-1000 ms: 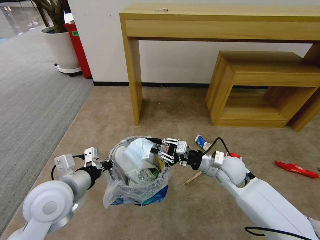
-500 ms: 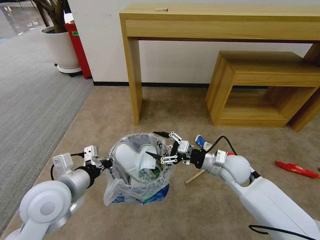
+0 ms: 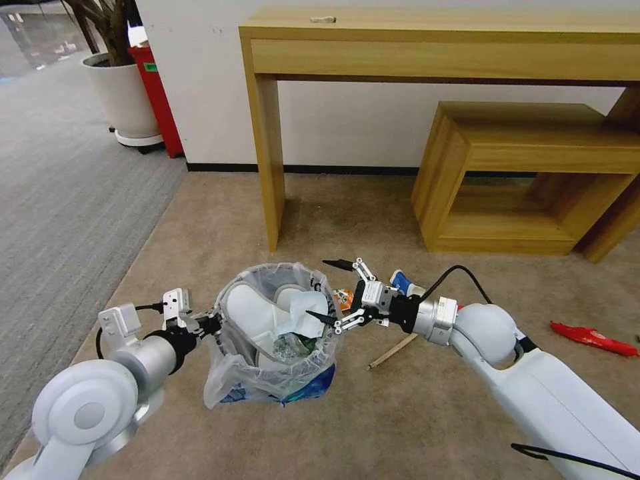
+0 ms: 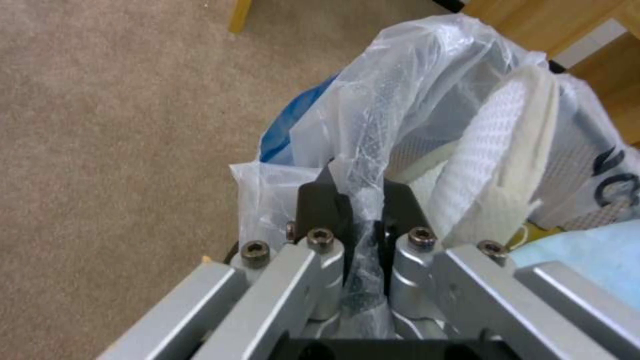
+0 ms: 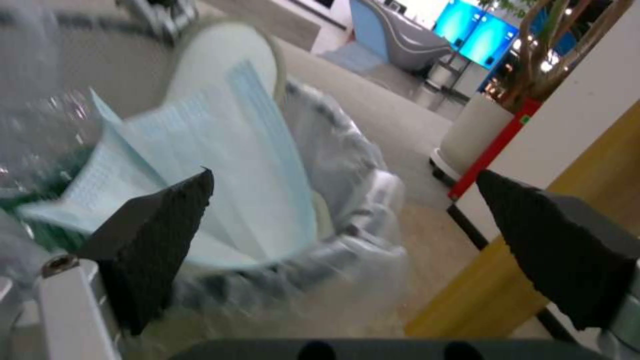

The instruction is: Pick up the trash bin and place the garbage on the floor into it.

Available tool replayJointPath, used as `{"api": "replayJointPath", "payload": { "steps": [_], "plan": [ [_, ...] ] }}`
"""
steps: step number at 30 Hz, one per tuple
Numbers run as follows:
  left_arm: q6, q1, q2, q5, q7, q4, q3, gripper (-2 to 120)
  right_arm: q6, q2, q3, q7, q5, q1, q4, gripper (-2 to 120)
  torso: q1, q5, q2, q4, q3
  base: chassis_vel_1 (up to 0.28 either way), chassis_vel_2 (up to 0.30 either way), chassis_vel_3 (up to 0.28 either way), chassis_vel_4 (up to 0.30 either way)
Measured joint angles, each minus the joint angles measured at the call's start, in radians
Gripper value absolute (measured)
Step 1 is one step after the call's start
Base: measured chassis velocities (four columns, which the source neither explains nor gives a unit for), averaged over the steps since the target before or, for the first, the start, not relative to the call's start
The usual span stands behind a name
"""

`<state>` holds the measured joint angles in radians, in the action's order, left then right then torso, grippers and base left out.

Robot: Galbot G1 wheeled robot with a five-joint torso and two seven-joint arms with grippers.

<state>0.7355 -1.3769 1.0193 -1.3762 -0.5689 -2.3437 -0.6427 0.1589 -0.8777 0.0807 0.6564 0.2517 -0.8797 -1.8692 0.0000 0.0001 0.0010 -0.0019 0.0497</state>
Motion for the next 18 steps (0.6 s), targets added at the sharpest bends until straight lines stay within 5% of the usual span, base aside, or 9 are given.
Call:
{"api": "replayJointPath", "payload": {
  "steps": [7,12,18],
  "plan": [
    [0.0,-0.005,0.0,-0.006,-0.045,-0.001,-0.02,3,0.019,0.007,0.015,-0.014,0.057,-0.001,-0.003,100,0.0,0.0,0.0,0.0,0.0,0.0,0.0,0.0,0.0],
    [0.0,-0.009,0.0,-0.016,-0.161,0.011,-0.043,3,-0.098,-0.005,0.062,-0.34,0.187,-0.02,-0.038,100,0.0,-0.0002,0.0,0.0001,0.0,0.0,0.0,0.0,0.0],
    [-0.028,-0.02,0.0,0.052,-0.216,0.024,-0.065,3,-0.21,-0.028,0.21,-0.695,0.268,-0.076,-0.045,100,0.0,0.0,0.0,0.0,0.0,0.0,0.0,0.0,0.0]
  ]
}}
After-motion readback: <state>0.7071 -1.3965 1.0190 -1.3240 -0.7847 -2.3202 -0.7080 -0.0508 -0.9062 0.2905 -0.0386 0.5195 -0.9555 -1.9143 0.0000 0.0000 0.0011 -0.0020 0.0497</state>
